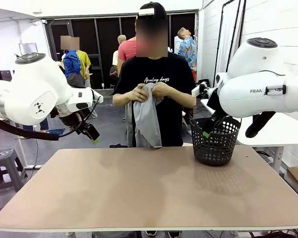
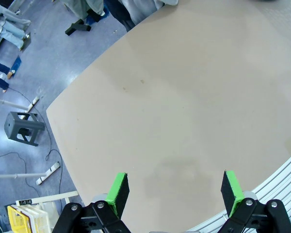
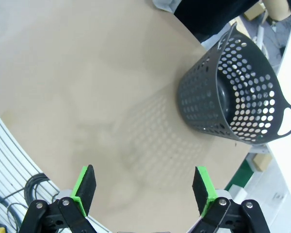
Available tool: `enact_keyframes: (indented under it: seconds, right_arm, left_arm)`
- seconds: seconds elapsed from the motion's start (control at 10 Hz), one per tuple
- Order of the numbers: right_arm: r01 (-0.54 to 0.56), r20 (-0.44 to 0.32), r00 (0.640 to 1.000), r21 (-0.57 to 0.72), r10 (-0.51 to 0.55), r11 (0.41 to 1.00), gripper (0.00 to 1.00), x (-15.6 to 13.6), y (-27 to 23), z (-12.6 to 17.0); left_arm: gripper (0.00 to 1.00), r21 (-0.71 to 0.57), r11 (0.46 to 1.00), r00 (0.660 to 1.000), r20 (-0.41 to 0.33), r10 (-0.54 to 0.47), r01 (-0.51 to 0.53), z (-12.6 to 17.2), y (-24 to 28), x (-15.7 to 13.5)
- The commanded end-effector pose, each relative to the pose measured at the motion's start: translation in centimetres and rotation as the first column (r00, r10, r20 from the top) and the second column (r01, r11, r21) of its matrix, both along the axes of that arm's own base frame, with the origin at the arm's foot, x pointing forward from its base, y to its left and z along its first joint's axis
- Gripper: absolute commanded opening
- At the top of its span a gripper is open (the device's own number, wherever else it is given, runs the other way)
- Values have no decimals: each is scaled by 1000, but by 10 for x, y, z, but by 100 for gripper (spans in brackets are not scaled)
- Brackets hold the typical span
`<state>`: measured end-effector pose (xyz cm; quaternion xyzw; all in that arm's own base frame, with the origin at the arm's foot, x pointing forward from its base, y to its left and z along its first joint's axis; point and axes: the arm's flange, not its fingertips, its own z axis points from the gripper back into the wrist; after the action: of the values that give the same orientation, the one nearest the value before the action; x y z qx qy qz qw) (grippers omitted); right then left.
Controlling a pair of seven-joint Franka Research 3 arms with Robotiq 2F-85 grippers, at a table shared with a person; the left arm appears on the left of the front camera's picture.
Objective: Fold the training pants.
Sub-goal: Grab both ends of the Training pants handed by a person.
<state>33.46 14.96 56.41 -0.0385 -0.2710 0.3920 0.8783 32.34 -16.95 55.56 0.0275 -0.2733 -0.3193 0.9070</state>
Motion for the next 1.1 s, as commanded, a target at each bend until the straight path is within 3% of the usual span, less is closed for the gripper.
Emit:
enact_keyframes:
  seconds: [0.0,1.0]
  right_arm:
    - [0,3,1000,1,0,1000,100,1,0,0]
    - [0,3,1000,1,0,1000,100,1,0,0]
  left_arm:
    - [100,0,1000,1000,9,-1,1,-2,0,0]
    - [100,0,1000,1000,9,-1,1,-2,0,0]
